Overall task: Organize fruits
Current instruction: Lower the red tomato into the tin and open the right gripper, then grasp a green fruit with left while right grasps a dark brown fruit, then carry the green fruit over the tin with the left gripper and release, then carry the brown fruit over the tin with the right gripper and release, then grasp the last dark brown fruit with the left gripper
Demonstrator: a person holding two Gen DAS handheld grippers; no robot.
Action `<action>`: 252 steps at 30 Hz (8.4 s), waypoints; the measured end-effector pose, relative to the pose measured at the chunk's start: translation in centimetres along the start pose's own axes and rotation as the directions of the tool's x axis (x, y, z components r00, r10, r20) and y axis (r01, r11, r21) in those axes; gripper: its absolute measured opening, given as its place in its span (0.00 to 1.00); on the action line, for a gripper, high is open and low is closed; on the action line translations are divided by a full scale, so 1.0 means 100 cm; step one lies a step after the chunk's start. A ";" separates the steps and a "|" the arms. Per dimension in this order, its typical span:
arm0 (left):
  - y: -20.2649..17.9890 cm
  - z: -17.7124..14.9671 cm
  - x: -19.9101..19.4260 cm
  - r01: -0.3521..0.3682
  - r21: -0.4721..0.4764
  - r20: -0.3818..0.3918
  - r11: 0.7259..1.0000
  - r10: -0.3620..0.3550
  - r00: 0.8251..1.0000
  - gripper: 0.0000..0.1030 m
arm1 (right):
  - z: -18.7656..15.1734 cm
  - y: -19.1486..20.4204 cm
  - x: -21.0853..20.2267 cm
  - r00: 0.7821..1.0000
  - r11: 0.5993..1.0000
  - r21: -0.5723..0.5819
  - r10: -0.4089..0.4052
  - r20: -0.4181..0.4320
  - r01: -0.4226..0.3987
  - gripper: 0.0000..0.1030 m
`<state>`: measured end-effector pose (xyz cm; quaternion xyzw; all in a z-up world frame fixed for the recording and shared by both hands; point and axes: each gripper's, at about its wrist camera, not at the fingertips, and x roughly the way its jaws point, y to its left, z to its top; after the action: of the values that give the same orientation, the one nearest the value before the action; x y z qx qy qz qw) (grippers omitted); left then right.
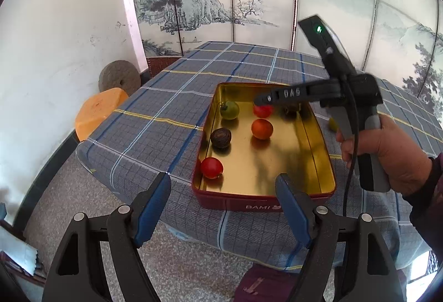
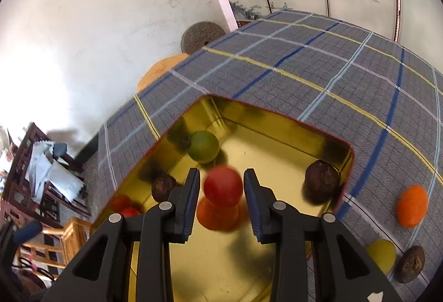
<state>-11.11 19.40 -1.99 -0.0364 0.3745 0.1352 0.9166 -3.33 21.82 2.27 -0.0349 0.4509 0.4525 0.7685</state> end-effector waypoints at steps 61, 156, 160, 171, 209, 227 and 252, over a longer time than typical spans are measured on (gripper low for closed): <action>-0.217 0.107 0.211 0.410 0.463 -0.392 0.786 -0.233 0.890 0.42 | -0.191 -0.177 -0.207 0.941 0.936 0.251 -0.292 0.170 0.245 0.59; -0.070 0.021 0.055 -0.014 0.207 0.026 0.978 0.008 1.000 0.54 | -0.186 -0.162 -0.175 0.916 0.897 0.240 -0.397 0.065 0.372 0.34; -0.069 0.018 0.049 -0.041 0.220 0.053 0.975 0.030 0.998 0.60 | -0.184 -0.143 -0.177 0.921 0.908 0.214 -0.383 0.073 0.360 0.34; -0.054 0.013 0.040 -0.050 0.191 0.072 0.980 0.037 0.997 0.63 | -0.125 -0.046 -0.175 0.971 0.986 0.055 -0.165 0.175 0.158 0.34; -0.012 0.002 0.046 -0.082 0.138 0.030 0.987 0.078 0.996 0.63 | -0.067 0.000 -0.091 0.979 0.992 -0.019 -0.123 0.160 0.127 0.65; -0.101 0.052 0.034 0.253 0.237 -0.090 0.938 -0.238 0.967 0.63 | -0.197 -0.184 -0.195 0.818 0.792 0.253 -0.575 0.001 0.556 0.91; -0.267 0.087 0.192 0.306 0.195 -0.297 0.932 -0.241 0.924 0.55 | -0.207 -0.191 -0.214 0.913 0.886 0.318 -0.391 0.120 0.338 0.95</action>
<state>15.30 -0.55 -10.03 0.0036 0.4997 -0.0470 0.8649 -7.11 -13.20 -1.22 0.0352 0.4263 0.2297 0.8743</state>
